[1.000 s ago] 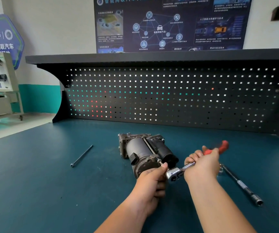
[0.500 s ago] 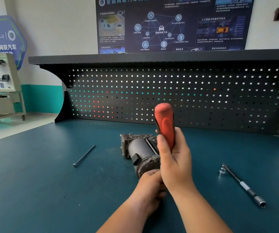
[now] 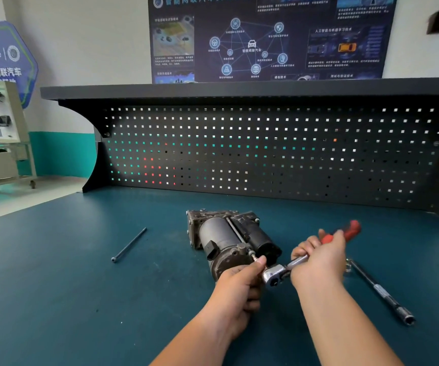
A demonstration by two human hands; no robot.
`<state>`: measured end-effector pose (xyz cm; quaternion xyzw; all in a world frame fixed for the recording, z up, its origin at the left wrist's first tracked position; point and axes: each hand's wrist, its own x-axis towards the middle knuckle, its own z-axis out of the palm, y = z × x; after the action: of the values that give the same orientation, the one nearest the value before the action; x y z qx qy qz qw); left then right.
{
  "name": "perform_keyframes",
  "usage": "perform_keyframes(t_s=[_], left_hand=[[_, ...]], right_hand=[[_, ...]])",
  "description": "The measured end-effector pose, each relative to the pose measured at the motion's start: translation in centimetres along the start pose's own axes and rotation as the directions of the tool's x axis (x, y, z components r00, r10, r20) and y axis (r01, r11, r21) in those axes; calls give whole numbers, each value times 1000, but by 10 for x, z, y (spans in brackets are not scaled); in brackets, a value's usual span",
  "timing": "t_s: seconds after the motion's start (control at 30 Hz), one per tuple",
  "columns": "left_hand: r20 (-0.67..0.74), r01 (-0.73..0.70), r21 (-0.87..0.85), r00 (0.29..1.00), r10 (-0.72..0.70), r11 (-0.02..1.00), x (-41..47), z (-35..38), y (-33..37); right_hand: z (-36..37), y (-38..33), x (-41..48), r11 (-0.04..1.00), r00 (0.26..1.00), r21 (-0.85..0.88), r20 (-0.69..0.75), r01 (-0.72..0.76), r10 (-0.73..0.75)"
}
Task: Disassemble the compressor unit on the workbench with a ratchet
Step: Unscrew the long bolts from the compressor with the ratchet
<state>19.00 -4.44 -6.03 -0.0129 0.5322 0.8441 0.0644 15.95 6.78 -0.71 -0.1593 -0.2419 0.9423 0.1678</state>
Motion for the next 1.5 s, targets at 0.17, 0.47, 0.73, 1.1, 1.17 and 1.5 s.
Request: perform_keyframes(t_s=[0.17,0.47,0.73,1.1,1.17,1.5], left_hand=[[4,46,47,999,-46,998,-1,-2,1],[54,-54,42,997,51,998,3,-4,-3],[49,-38,52,998,36,998,1,-3,-1],[32,31,-27,999,-30,999,0,-1,-1],[24,46,-17,999,-45,999,-2,-2,-2],[79,-84,-281,991,110,956,4,1,-6]], right_hand=[[17,3,-31,889,861,-148,360,433,-360],[6,29,-59,246,121,-71,973,967,-197],[11,26,-53,581,487,-199,780,789,-393],[6,1,-6,991,991,-49,63,121,-118],[14,1,-18,944,933,-97,212,316,-291],[4,40,-57,212,75,-42,986,976,-148]])
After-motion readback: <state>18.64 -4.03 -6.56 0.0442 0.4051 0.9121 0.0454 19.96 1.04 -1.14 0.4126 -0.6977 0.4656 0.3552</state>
